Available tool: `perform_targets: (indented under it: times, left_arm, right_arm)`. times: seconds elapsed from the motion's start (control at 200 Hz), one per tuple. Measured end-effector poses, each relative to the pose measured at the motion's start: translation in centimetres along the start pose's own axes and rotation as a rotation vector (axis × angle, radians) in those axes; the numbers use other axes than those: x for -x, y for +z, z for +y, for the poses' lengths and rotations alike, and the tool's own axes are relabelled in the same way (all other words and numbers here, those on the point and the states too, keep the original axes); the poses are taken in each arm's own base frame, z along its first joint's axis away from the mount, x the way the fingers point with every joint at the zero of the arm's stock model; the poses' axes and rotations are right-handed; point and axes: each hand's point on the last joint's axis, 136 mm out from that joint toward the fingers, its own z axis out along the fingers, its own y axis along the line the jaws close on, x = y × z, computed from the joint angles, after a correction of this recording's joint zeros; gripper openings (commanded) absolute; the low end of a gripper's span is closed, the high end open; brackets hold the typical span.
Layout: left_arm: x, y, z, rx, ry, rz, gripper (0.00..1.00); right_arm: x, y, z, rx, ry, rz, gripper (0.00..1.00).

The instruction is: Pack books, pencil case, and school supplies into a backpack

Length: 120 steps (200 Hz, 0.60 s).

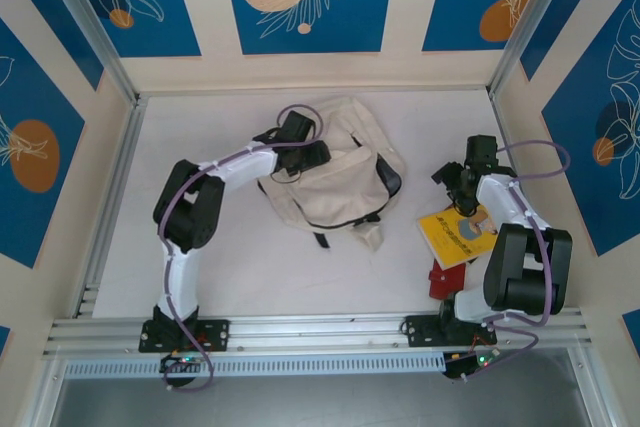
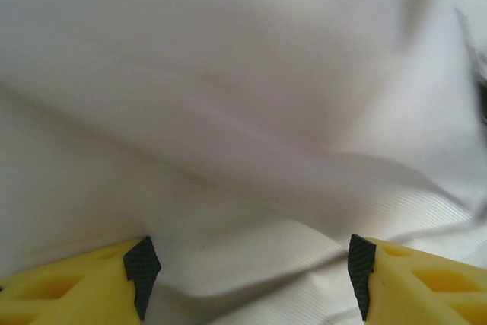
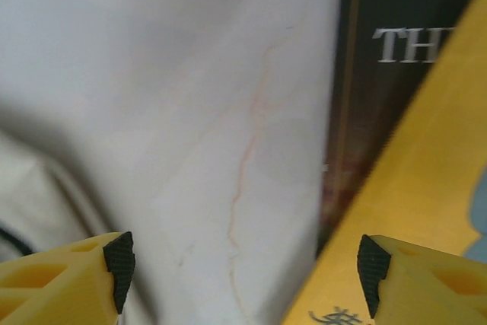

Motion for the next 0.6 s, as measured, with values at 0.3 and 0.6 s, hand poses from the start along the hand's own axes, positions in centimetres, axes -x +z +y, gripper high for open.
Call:
perform_targets:
  times: [0.3,0.6]
  left_arm:
    - [2.0,-2.2,9.7,0.125,-0.129,-0.041,0.72]
    - [1.9,-4.6,11.2,0.164,-0.098,-0.014,0.75]
  right_arm:
    - [1.4,-2.4,-3.1,-0.104,0.065,-0.1,0.93]
    - [1.0,-3.9,-9.8,-0.278,0.221,-0.125,0.99]
